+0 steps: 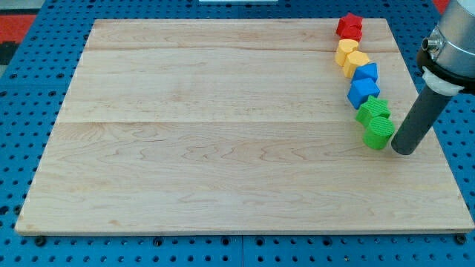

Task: Move the green star to the top left corner of the board

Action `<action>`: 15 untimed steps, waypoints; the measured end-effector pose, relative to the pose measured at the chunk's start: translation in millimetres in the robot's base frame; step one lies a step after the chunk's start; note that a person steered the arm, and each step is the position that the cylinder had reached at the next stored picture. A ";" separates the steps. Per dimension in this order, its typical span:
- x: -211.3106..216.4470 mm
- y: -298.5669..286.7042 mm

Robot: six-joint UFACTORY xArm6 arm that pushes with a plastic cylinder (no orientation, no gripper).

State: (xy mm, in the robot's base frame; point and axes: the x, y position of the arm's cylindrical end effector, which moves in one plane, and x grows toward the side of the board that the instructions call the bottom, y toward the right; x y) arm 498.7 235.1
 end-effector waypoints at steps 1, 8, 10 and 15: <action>0.0 0.0; -60.5 83.3; -61.2 -42.4; -87.6 -273.7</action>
State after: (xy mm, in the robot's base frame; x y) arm 411.1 -38.7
